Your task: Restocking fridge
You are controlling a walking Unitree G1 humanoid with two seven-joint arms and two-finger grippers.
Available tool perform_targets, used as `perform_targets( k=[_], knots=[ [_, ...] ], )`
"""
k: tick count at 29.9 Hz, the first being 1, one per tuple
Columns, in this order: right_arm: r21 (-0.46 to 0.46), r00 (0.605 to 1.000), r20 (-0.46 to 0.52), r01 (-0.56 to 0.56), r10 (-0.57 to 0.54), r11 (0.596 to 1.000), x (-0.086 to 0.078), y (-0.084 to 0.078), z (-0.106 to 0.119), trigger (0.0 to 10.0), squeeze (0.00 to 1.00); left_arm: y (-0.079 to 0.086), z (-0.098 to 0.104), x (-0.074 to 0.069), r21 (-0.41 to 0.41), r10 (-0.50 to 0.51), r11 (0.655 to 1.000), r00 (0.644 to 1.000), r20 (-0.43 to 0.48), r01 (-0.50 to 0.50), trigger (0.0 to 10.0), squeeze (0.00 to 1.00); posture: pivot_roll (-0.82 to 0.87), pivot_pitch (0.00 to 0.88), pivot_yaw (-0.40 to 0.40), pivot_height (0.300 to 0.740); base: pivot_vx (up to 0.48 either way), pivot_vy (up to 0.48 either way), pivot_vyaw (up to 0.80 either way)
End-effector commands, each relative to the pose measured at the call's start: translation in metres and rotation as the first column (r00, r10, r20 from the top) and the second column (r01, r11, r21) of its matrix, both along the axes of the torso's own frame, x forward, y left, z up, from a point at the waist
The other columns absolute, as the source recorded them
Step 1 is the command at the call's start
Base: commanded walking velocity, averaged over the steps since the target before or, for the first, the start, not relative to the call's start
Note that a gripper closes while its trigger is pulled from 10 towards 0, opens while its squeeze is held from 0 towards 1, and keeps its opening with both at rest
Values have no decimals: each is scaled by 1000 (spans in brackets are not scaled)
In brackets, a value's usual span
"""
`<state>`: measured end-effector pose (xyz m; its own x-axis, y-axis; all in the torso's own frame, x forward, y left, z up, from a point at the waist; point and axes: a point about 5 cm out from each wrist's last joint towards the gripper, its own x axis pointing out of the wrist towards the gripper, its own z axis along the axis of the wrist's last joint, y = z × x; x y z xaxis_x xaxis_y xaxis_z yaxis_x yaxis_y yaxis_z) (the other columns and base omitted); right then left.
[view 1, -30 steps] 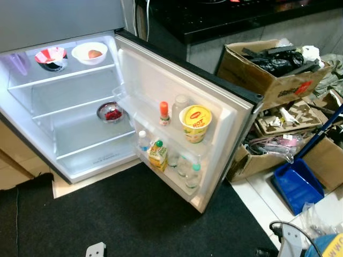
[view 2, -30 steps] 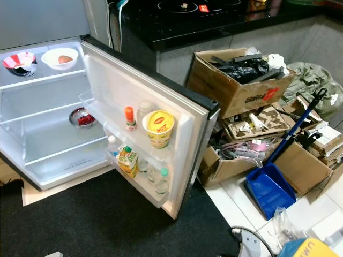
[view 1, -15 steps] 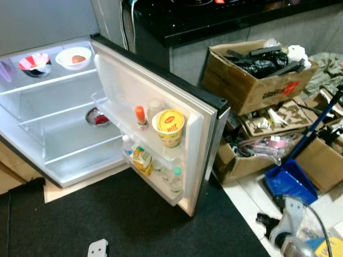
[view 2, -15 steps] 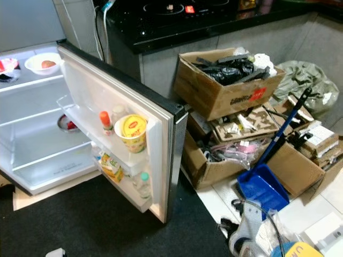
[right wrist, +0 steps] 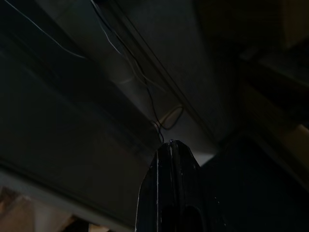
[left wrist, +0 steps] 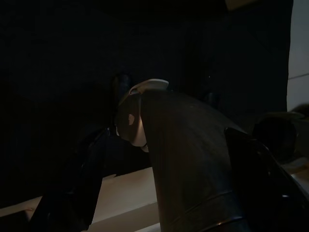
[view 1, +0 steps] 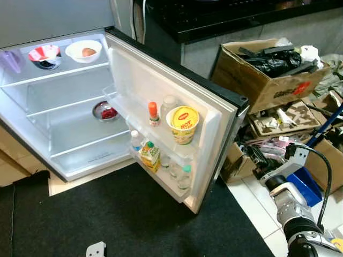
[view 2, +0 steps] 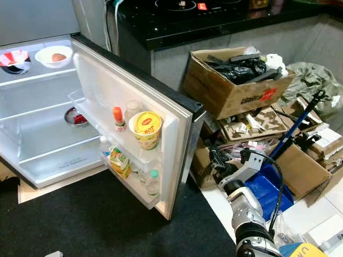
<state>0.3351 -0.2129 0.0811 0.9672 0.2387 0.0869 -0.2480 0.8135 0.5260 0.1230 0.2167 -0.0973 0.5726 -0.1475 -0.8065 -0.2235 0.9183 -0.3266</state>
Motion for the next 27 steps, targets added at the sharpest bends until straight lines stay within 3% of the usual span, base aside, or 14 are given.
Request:
perform_targets(
  k=[1,3,4,15,18,21,22,23,24,25,26,27],
  knots=[
    [-17,1000,12,-18,19,1000,5,8,6,10000,0,-3,-4,-12,-12,1,1000,999,-41,-2,10000,0,-84,128,-3,740,0,0,0],
    [-38,999,27,-37,38,999,11,16,12,10000,0,-3,-4,-12,-13,2,1000,999,-40,-2,10000,0,-83,129,-3,740,0,0,0],
    [-74,997,52,-60,64,995,19,29,22,10000,0,-3,-4,-11,-14,3,1000,999,-37,-3,10000,0,-81,130,-2,740,0,0,0],
    [-177,985,71,-143,157,974,27,59,35,10000,0,-3,-4,-10,-13,1,1000,1000,-30,-1,10000,0,-84,133,-2,740,0,0,0],
    [-239,952,76,-272,297,932,24,85,36,10000,0,-3,-3,-9,-13,-2,1000,1000,-26,1,10000,0,-84,134,-2,740,0,0,0],
    [-247,922,93,-344,376,906,21,96,37,10000,0,-3,-3,-8,-13,-3,1000,1000,-25,2,10000,0,-84,134,-2,740,0,0,0],
    [-248,870,122,-439,478,864,14,109,40,10000,0,-3,-3,-8,-14,-4,1000,1000,-25,3,10000,0,-84,134,-2,740,0,0,0],
    [-245,757,178,-584,628,774,0,124,49,10000,0,-3,-3,-8,-13,-5,1000,1000,-25,5,10000,0,-84,134,-2,740,0,0,0],
    [-245,757,178,-584,628,774,0,124,49,10000,0,-3,-3,-8,-13,-5,1000,1000,-25,5,10000,0,-84,134,-2,740,0,0,0],
    [-236,632,230,-702,740,672,-16,138,59,10000,0,-3,-3,-8,-13,-6,1000,1000,-25,6,10000,0,-87,137,1,740,0,0,0],
    [-236,632,230,-702,740,672,-16,138,59,10000,0,-3,-3,-8,-13,-6,1000,1000,-25,6,10000,0,-87,137,1,740,0,0,0],
    [-190,482,338,-806,808,560,-37,147,81,10000,0,-3,-3,-8,-12,-7,1000,1000,-26,7,10000,0,-87,137,1,740,0,0,0]
  ],
)
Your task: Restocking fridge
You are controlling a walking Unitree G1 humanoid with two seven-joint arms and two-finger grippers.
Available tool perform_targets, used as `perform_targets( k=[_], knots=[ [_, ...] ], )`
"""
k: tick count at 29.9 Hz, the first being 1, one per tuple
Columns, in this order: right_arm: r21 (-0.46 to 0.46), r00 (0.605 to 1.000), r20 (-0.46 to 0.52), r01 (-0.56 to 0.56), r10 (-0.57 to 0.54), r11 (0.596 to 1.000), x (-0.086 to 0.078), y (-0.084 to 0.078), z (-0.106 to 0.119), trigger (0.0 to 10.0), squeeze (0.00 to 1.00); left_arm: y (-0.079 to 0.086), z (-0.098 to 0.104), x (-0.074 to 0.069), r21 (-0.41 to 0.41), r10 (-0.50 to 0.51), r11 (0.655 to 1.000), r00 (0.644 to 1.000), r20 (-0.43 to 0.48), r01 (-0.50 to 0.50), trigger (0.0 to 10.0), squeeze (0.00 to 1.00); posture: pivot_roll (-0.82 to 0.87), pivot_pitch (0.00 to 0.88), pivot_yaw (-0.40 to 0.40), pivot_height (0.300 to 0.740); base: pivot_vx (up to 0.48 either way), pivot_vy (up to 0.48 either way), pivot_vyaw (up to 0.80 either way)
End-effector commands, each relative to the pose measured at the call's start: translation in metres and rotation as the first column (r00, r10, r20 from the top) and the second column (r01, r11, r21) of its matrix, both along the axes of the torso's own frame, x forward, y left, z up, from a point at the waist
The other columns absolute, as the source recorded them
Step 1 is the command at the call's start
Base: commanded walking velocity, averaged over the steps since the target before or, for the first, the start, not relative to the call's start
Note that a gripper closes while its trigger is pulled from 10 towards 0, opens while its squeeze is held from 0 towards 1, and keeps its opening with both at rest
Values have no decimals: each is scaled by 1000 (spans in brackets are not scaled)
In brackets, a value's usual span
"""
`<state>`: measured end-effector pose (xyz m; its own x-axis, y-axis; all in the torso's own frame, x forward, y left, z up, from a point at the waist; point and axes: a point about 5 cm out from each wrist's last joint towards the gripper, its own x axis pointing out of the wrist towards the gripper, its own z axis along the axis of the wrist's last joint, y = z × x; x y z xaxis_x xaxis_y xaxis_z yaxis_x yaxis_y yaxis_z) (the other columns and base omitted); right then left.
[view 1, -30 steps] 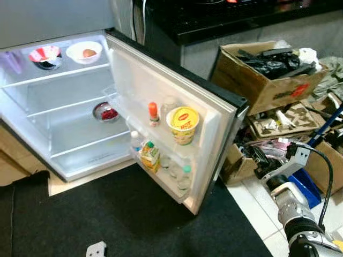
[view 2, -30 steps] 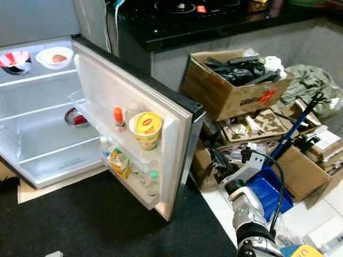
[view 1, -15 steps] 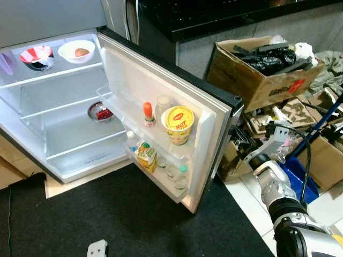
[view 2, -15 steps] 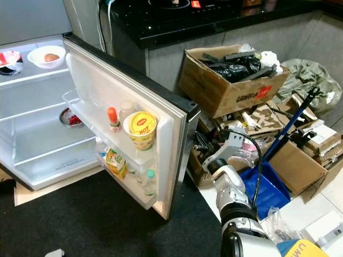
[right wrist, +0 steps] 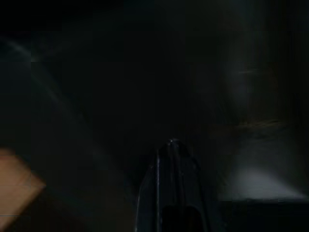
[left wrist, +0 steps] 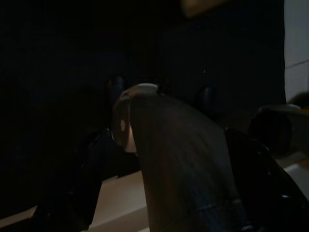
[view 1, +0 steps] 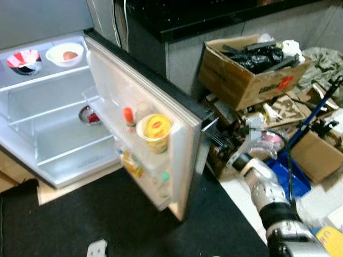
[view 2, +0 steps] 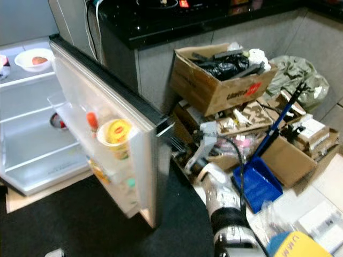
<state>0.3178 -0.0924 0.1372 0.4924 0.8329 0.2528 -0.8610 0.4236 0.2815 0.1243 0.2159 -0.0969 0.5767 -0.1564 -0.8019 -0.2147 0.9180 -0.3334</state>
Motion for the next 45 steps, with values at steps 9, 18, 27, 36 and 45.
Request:
perform_targets(
  k=[9,18,27,36,45],
  knots=[
    [219,947,107,-318,302,922,-29,22,41,10000,0,-2,-4,-9,-8,-2,1000,999,-33,2,10000,0,-86,134,-3,740,0,0,0],
    [-163,909,-268,282,-318,945,-9,-42,-65,10000,0,-4,-4,-9,-7,-12,1000,999,-36,12,10000,0,-87,125,-9,740,0,0,0],
    [-609,576,-461,348,-675,713,-79,-107,-172,10000,0,-3,-3,-8,-2,-11,1000,999,-36,11,10000,0,-84,123,-7,740,0,0,708],
    [-776,380,-479,238,-791,584,-144,-132,-213,10000,0,-5,-3,-5,-1,-9,1000,999,-34,9,10000,0,-86,122,-11,740,0,0,706],
    [-857,281,-456,118,-844,502,-193,-146,-232,10000,0,-8,-4,-6,1,-9,1000,999,-44,9,10000,0,-88,119,-12,740,0,0,706]
  ],
)
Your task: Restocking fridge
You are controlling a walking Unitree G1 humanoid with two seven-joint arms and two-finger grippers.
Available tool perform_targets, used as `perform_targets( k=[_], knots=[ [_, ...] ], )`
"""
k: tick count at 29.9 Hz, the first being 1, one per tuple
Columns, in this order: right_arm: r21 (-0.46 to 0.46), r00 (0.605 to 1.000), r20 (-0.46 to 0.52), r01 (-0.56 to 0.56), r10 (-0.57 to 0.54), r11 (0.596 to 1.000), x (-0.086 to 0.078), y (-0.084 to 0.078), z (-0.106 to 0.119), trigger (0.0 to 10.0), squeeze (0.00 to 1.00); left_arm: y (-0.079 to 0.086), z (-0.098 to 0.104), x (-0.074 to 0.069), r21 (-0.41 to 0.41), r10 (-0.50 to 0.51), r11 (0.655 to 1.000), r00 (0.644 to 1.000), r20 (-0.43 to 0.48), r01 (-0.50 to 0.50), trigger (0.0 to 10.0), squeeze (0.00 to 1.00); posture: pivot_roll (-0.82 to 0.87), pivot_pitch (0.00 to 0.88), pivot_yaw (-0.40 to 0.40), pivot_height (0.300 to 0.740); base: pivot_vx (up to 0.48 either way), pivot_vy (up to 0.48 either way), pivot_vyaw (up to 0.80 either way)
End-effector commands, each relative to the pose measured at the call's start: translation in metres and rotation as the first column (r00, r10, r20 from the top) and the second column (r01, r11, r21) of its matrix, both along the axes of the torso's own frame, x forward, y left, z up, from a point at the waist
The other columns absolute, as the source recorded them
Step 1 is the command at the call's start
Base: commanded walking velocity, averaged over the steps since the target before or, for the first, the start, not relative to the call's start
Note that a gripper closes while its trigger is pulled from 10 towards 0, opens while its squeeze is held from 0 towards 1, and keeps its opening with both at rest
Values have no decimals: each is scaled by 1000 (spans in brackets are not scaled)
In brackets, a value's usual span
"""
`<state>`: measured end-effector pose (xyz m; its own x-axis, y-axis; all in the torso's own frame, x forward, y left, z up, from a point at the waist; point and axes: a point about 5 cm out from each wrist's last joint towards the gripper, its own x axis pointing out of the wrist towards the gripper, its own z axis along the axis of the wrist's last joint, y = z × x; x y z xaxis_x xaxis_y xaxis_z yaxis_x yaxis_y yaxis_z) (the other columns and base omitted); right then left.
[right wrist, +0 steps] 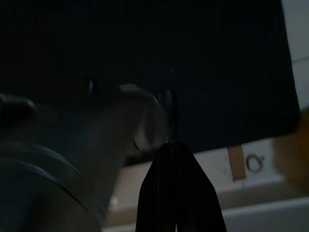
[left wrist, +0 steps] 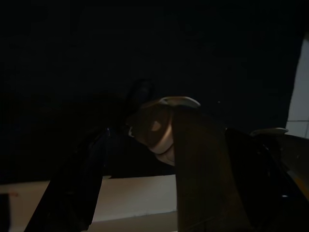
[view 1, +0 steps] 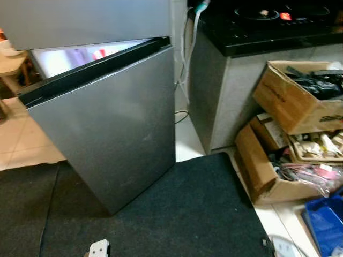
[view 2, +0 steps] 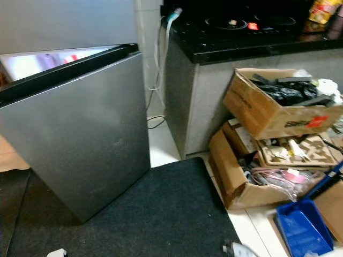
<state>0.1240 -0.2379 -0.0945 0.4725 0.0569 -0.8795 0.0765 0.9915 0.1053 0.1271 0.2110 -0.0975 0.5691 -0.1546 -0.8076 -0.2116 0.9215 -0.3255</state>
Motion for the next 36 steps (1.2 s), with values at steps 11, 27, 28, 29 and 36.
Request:
perform_targets(
  k=[11,27,28,29,36],
  knots=[
    [-31,1000,11,-12,12,999,1,0,0,10000,0,-3,-4,-8,0,-5,1000,999,-39,5,10000,0,-90,114,-13,740,0,0,706],
    [-35,1000,5,-30,30,999,-2,3,-2,10000,0,-3,-4,-8,13,-5,1000,999,-43,5,10000,0,-91,115,-13,740,0,0,706],
    [-36,1000,6,-30,30,999,-1,3,-2,10000,0,-3,-4,-8,14,-6,1000,999,-42,6,10000,0,-91,115,-13,740,0,0,706],
    [-36,1000,7,-29,30,999,-1,3,-2,10000,0,-3,-4,-8,14,-6,1000,999,-41,7,10000,0,-91,115,-13,740,0,0,706],
    [-35,1000,21,16,-15,999,0,3,-1,10000,0,-3,-3,-6,17,-13,1000,999,-38,14,10000,0,-92,115,-11,740,0,0,501]
  ],
)
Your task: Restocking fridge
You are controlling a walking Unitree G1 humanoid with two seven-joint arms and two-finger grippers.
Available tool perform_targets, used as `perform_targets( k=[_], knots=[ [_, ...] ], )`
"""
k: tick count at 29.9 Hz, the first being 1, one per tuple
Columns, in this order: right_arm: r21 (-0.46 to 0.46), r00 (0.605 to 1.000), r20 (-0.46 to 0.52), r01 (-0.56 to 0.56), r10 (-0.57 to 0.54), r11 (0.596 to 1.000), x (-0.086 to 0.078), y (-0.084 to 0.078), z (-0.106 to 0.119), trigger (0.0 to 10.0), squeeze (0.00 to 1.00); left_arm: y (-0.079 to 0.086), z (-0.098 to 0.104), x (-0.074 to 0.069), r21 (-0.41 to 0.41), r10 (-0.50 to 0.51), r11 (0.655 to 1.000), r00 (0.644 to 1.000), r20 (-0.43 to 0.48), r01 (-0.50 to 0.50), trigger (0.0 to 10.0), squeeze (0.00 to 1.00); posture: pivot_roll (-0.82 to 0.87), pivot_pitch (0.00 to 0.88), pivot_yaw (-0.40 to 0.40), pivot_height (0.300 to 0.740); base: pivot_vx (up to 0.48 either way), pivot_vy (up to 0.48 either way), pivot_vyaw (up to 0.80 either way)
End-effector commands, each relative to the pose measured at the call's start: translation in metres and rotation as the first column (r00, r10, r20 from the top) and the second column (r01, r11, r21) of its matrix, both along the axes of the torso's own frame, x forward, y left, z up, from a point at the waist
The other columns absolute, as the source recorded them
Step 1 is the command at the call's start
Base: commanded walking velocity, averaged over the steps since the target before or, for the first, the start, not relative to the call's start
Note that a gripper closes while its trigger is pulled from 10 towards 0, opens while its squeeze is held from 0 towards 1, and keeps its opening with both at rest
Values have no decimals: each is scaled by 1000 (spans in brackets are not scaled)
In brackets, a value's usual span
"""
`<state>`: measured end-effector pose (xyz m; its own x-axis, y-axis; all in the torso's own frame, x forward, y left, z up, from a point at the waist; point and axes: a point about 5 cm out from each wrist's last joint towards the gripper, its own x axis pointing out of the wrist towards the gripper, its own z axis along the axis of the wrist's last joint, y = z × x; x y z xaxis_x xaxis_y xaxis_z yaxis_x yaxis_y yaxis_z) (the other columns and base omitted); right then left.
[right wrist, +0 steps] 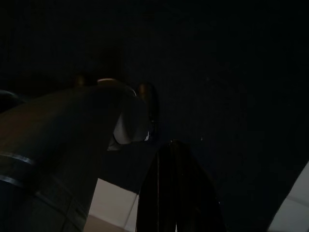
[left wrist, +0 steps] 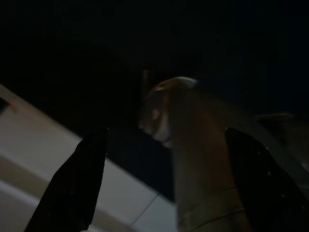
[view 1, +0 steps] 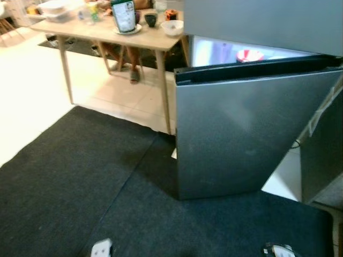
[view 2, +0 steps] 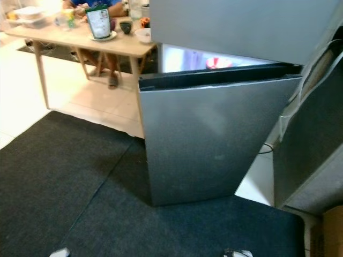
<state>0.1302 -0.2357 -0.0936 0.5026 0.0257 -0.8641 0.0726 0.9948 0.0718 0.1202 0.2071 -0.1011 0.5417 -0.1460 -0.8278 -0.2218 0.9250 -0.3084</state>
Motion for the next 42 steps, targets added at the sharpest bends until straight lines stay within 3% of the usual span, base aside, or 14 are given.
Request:
perform_targets(
  k=[1,42],
  knots=[
    [1,1000,-13,17,-17,1000,-6,1,-2,10000,0,1,0,1,6,-13,1000,1000,-5,13,10000,0,-92,115,-11,740,0,0,0],
    [24,1000,-8,27,-27,999,-5,5,-3,10000,0,1,1,0,-12,-46,999,999,-2,46,10000,0,-90,114,-7,740,279,0,0]
  ],
)
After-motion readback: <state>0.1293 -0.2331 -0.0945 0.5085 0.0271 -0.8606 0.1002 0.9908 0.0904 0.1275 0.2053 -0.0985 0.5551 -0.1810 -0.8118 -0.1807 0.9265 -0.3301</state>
